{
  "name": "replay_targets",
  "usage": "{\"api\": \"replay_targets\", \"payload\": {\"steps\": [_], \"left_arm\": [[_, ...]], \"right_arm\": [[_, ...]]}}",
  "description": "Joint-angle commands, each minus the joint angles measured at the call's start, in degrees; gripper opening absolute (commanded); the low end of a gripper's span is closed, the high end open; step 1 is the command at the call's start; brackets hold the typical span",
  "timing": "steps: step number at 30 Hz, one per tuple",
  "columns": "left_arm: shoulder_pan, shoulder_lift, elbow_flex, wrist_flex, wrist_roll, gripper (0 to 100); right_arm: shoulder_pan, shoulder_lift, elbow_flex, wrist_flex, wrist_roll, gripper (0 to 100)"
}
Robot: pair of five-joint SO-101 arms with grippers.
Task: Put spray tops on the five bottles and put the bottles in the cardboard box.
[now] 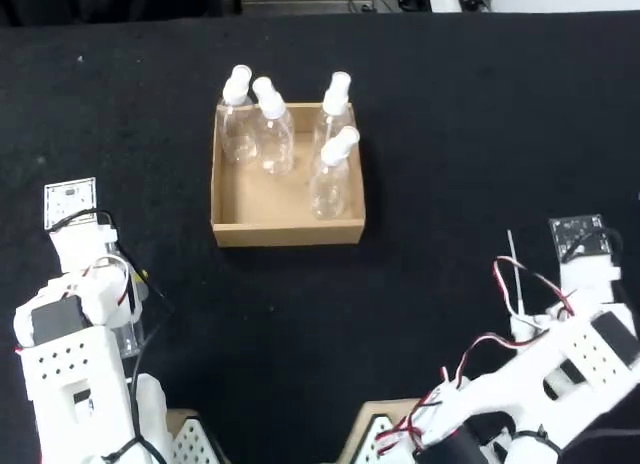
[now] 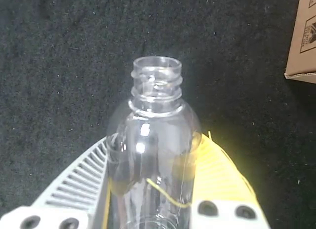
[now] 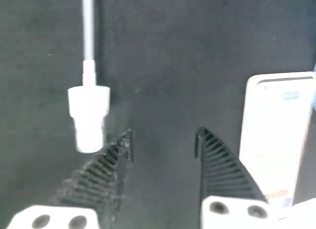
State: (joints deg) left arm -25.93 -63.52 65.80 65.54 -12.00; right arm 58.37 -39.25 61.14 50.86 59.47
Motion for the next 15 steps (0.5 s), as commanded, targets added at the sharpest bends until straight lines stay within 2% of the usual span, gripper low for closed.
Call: {"api": "replay_targets", "payload": {"steps": [1, 6, 11, 15], "left_arm": [[0.22, -0.70, -0.66, -0.53, 0.18, 3], [0.31, -0.70, -0.66, -0.53, 0.18, 3], [0.31, -0.79, -0.66, -0.53, 0.18, 3], [0.31, -0.79, -0.66, -0.53, 0.09, 3]], "right_arm": [[1.85, 5.32, 0.13, -7.38, 1.58, 18.0], [1.41, 12.70, 0.22, -7.47, 1.32, 18.0], [0.70, 11.56, 0.31, 1.32, 0.79, 18.0], [-4.66, 11.21, 0.40, 7.56, -8.97, 18.0]]}}
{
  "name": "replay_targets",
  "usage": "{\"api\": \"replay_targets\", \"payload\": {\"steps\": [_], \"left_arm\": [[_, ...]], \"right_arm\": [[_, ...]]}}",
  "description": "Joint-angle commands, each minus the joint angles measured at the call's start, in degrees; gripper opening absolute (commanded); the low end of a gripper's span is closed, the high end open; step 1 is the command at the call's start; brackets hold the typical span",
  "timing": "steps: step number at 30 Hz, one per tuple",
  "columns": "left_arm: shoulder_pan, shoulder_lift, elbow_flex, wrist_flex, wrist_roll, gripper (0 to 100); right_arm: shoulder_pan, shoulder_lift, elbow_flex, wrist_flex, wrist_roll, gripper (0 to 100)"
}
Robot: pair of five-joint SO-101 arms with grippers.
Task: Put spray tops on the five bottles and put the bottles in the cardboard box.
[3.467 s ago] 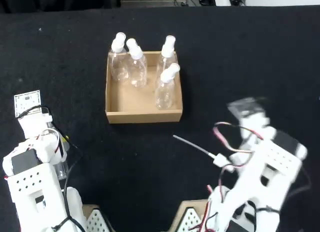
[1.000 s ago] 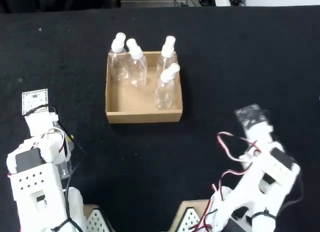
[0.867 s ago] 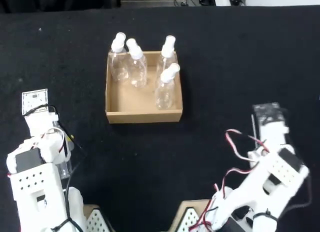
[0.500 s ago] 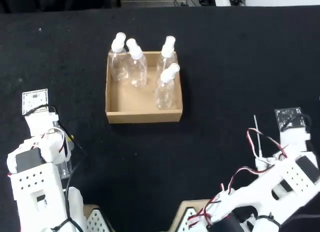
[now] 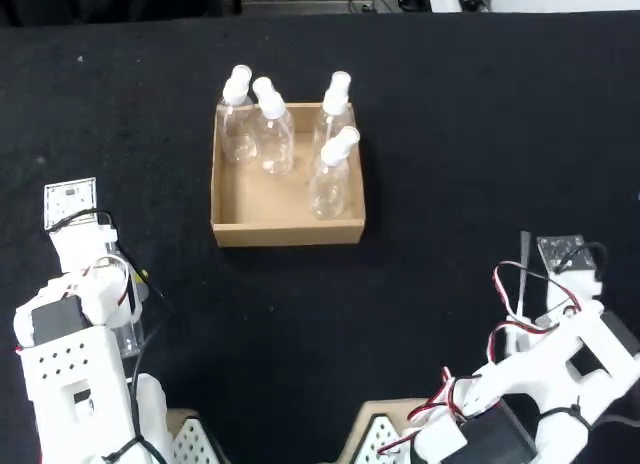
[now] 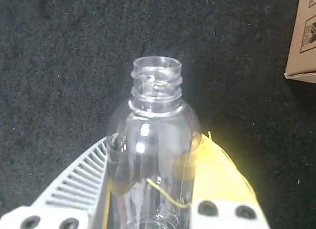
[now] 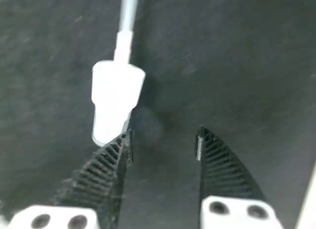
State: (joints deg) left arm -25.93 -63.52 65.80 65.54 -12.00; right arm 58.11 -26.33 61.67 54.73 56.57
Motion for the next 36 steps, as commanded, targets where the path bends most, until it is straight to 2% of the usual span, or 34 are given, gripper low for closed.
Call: {"api": "replay_targets", "payload": {"steps": [1, 5, 8, 10, 13, 15, 17, 20, 23, 26, 30, 36], "left_arm": [[0.22, -0.79, -0.66, -0.53, 0.09, 3], [-0.04, -0.79, -0.48, -0.53, 0.00, 3], [0.04, -0.79, 0.22, -0.79, 0.00, 3], [-0.04, -0.79, 0.22, -0.79, -0.09, 3], [-0.04, -0.79, 0.22, -0.88, -0.09, 3], [0.04, -0.79, 0.22, -0.97, -0.09, 3], [0.22, -0.79, 0.13, -0.97, -0.09, 3], [0.22, -0.79, 0.13, -1.05, -0.09, 3], [0.31, -0.79, 0.13, -1.05, -0.09, 3], [0.31, -0.79, 0.13, -1.05, -0.09, 3], [0.04, -0.79, 0.22, -1.05, -0.09, 3], [-0.04, -0.79, 0.22, -0.97, -0.09, 3]], "right_arm": [[-6.51, -1.71, -0.13, 4.48, -9.41, 18.0], [-14.42, -1.98, -0.75, 5.27, -23.82, 18.0], [-18.55, -1.98, -1.89, 5.54, -31.21, 18.3], [-19.08, -1.98, -3.30, 5.54, -32.97, 18.3], [-17.76, -1.98, -5.76, 9.14, -30.51, 18.4], [-17.14, -1.98, -8.22, 13.63, -25.58, 18.5], [-17.23, -1.98, -11.21, 18.55, -17.23, 18.5], [-17.32, -1.98, -14.73, 21.80, 2.20, 18.5], [-16.26, -1.89, -14.90, 19.34, 22.86, 18.5], [-15.65, -1.54, -14.29, 16.44, 36.92, 18.5], [-15.56, -1.54, -10.59, 8.00, 46.68, 18.5], [-13.80, -1.54, -0.40, -6.59, 51.16, 18.5]]}}
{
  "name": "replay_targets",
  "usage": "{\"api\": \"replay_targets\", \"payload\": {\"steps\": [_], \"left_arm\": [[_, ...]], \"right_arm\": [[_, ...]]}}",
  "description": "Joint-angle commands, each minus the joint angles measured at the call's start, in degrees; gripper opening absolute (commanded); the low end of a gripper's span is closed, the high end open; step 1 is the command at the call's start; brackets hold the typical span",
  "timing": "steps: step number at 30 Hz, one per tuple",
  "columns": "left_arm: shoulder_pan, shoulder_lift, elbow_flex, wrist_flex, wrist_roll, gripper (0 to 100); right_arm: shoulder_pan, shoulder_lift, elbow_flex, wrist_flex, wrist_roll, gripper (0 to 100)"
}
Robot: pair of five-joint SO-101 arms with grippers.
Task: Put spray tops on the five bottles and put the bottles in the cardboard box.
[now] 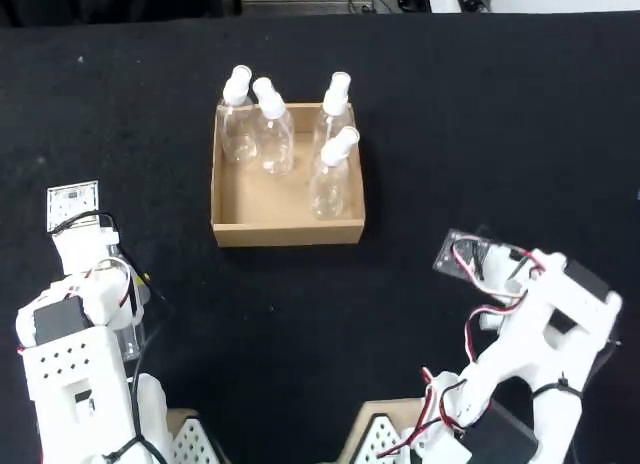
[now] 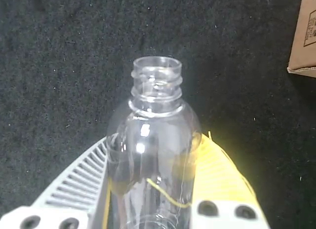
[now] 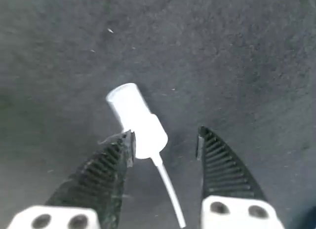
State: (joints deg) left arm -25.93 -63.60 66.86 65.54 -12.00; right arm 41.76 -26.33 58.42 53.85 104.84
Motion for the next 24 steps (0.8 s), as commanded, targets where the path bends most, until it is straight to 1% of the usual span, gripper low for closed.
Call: {"api": "replay_targets", "payload": {"steps": [1, 4, 8, 11, 12, 17, 20, 22, 24], "left_arm": [[-0.04, -0.70, -0.84, -0.97, -0.09, 3], [0.31, -0.70, -0.92, -1.05, -0.09, 3], [0.31, -0.70, -1.10, -1.05, -0.09, 3], [0.31, -0.70, -1.19, -1.05, -0.09, 3], [0.31, -0.70, -1.19, -1.05, -0.09, 3], [0.04, -0.70, -1.19, -0.70, -0.09, 3], [-0.04, -0.70, -1.10, -0.62, -0.09, 3], [-0.13, -0.70, -0.92, -0.62, -0.09, 3], [-0.13, -0.70, -0.84, -0.62, -0.09, 3]], "right_arm": [[3.43, -1.54, 3.91, -5.98, 4.04, 18.5], [6.24, -1.54, 4.88, -5.98, 6.86, 18.5], [8.26, -1.80, 4.53, -5.98, 6.15, 18.3], [7.56, -1.63, 3.82, -5.89, -0.26, 18.1], [7.47, -1.54, 3.74, -5.89, -1.23, 18.1], [7.38, -0.84, 4.53, -5.89, -1.05, 18.1], [6.33, 2.68, 4.97, -5.89, 1.14, 17.9], [6.24, 5.58, 3.65, -5.80, 0.97, 15.2], [6.33, 7.78, 1.27, -5.27, -2.64, 8.0]]}}
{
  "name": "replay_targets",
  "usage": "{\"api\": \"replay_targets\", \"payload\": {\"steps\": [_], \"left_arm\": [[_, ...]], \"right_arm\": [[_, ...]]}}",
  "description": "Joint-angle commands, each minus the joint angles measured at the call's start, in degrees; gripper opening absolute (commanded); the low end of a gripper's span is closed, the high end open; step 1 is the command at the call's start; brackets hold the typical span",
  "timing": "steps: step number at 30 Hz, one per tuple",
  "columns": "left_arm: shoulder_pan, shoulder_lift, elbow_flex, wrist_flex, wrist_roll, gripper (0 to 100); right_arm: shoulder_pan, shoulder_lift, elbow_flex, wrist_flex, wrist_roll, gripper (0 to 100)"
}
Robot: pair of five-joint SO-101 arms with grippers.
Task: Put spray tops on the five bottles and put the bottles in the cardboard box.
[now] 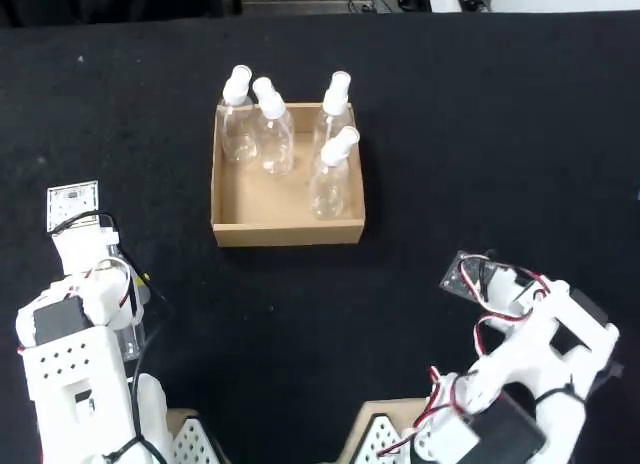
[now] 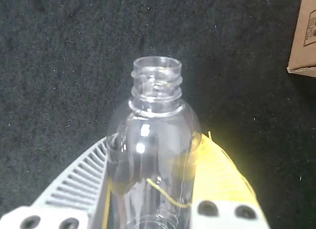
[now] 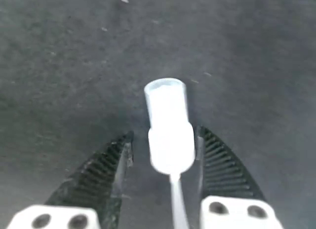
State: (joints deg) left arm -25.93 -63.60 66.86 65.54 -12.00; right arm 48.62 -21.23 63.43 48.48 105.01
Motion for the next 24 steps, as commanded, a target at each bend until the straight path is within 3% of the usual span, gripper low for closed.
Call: {"api": "replay_targets", "payload": {"steps": [1, 7, 11, 13, 16, 20, 24], "left_arm": [[-0.13, -0.70, -0.84, -0.62, -0.09, 3], [-0.13, -0.70, -1.01, -0.62, -0.09, 3], [-0.13, -0.70, -0.92, -0.62, -0.09, 3], [-0.13, -0.70, -0.84, -0.53, -0.09, 3], [-0.13, -0.70, -0.84, -0.53, -0.09, 3], [-0.13, -0.70, -0.84, -0.53, -0.09, 3], [-0.13, -0.70, -0.84, -0.53, -0.09, 3]], "right_arm": [[-0.53, 3.65, -5.67, 1.41, -6.15, 3.4], [-1.05, 5.76, -21.49, 14.86, -33.05, 0.9], [-0.53, 5.85, -25.89, 15.65, -54.24, 1.1], [-0.53, 6.20, -25.36, 15.74, -60.31, 1.3], [-1.05, 8.84, -24.13, 16.00, -65.14, 7.4], [-2.73, 13.32, -24.75, 16.09, -64.79, 18.5], [-3.69, 16.31, -28.09, 18.64, -64.88, 19.4]]}}
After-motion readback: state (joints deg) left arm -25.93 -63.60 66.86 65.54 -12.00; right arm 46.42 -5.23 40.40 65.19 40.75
